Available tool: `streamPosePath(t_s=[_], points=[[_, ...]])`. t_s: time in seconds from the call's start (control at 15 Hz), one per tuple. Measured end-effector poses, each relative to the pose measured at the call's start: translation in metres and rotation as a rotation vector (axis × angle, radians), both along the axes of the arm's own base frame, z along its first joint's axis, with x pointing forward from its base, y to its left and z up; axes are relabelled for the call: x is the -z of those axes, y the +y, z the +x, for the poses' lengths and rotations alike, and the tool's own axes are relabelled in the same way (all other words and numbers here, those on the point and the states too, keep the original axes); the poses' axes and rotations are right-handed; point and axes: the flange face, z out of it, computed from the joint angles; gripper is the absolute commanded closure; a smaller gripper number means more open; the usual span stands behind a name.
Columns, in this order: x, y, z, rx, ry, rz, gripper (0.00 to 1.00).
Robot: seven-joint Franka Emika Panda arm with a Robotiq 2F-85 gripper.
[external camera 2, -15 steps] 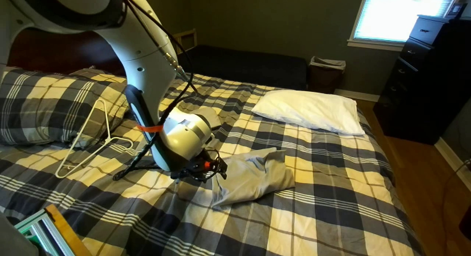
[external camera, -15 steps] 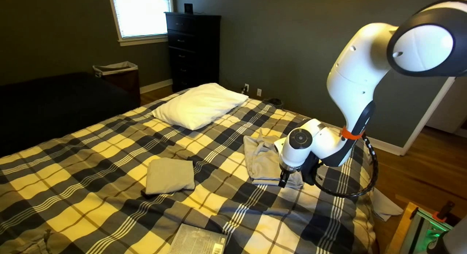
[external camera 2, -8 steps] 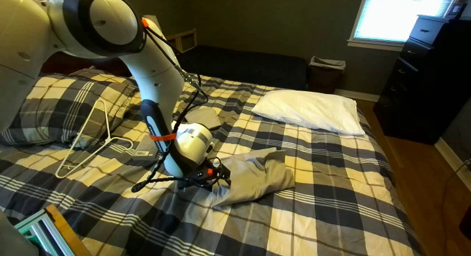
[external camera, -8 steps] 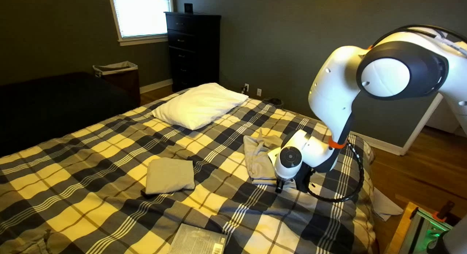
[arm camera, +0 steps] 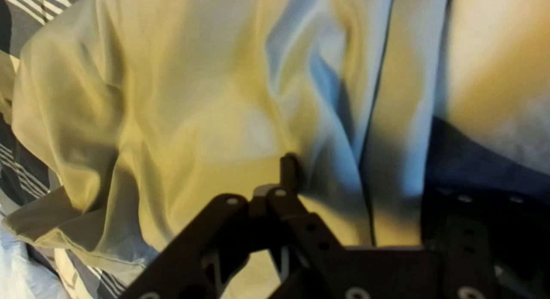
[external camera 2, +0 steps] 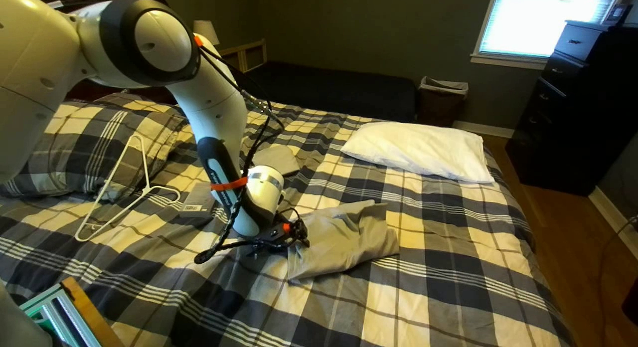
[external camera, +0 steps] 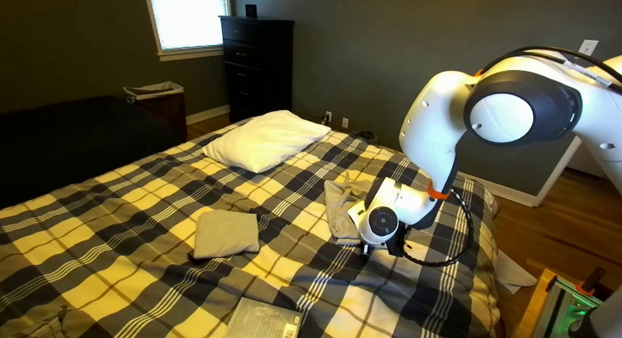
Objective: Fold the closest pillowcase in half
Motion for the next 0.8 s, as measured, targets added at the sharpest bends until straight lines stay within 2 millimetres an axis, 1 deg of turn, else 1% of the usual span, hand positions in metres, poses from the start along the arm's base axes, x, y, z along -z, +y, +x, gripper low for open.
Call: streamPosePath(t_s=[0.13,0.2,0.4,0.53,0.67,0.8], points=[[-0.002,0.004,-0.001,-0.011,-0.015,0.006,0.94],[-0.003,0.005,-0.002,-0.007,-0.022,0.012,0.99],[-0.009,0.002,-0.003,0.022,-0.036,0.024,1.0],[-0.015,0.0,-0.008,0.036,-0.023,0.051,0.99],[-0.029,0.007,-0.018,0.011,0.039,0.146,0.99],[-0.049,0.019,-0.028,-0.044,0.098,0.241,0.99]])
